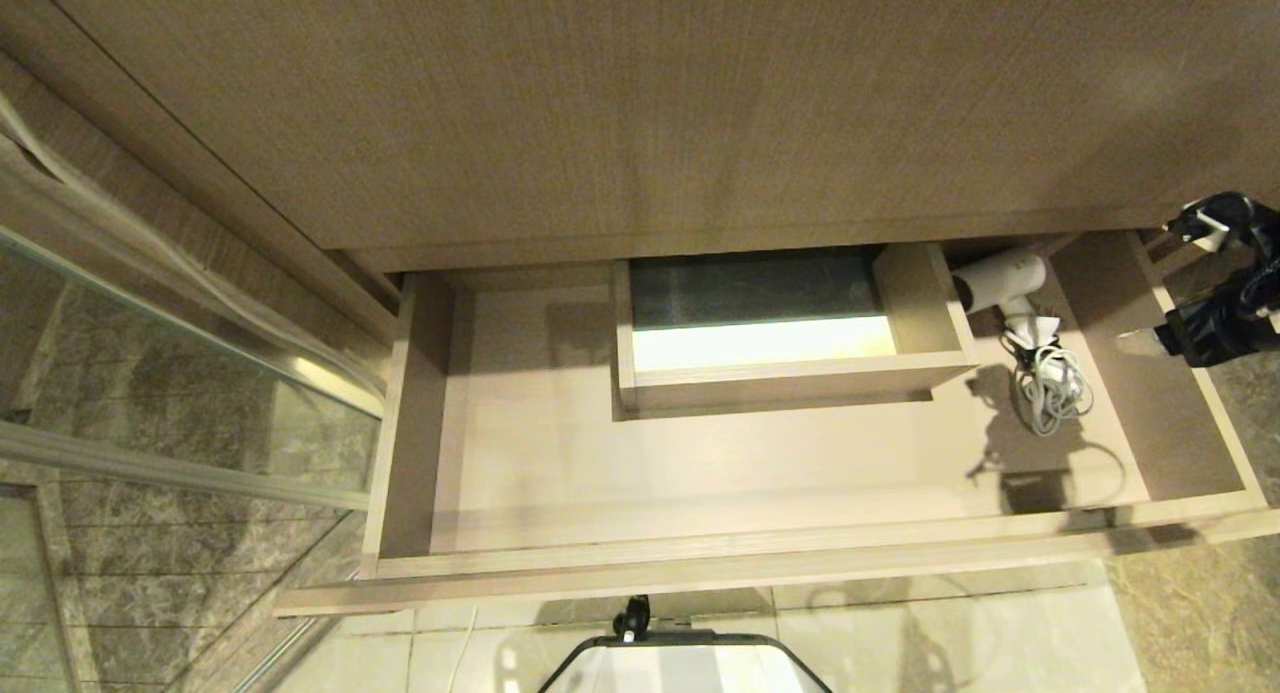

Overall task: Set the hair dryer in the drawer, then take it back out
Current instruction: Pull open the drawer, then take the hairdryer out

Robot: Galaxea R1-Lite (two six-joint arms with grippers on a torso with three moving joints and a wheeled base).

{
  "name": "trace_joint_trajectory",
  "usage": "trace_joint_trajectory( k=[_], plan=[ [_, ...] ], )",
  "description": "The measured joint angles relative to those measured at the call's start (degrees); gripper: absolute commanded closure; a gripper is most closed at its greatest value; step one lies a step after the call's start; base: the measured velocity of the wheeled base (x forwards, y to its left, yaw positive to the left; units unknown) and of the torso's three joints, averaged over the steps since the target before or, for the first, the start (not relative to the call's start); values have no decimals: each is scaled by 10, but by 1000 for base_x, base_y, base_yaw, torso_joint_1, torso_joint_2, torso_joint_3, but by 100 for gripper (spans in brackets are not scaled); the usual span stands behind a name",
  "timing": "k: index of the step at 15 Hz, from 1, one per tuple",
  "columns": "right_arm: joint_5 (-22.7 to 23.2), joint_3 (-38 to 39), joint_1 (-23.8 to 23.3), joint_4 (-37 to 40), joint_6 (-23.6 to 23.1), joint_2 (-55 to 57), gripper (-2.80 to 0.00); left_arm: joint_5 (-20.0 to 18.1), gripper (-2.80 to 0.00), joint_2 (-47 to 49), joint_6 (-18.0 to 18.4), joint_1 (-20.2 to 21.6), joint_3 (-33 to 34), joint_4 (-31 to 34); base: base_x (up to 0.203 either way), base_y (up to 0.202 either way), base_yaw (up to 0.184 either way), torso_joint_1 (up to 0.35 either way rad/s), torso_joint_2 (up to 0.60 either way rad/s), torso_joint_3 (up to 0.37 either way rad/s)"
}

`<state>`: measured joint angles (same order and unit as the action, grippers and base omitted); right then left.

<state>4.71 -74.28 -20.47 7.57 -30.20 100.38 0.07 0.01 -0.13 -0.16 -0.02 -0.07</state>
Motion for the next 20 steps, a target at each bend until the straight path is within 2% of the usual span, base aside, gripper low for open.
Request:
trace_joint_trajectory(
  k=[6, 11, 12, 20],
  plan=[
    [-5, -23, -3, -4, -2, 61, 0, 0, 0, 0, 0, 0, 0, 0, 0, 0, 0, 0, 0, 0],
    [-5, -93, -4, -8, -1, 128, 0, 0, 0, 0, 0, 0, 0, 0, 0, 0, 0, 0, 0, 0],
    [-5, -109, -4, -8, -1, 142, -280, 0, 0, 0, 0, 0, 0, 0, 0, 0, 0, 0, 0, 0],
    [-4, -185, -3, -36, -1, 242, -280, 0, 0, 0, 0, 0, 0, 0, 0, 0, 0, 0, 0, 0]
  ],
)
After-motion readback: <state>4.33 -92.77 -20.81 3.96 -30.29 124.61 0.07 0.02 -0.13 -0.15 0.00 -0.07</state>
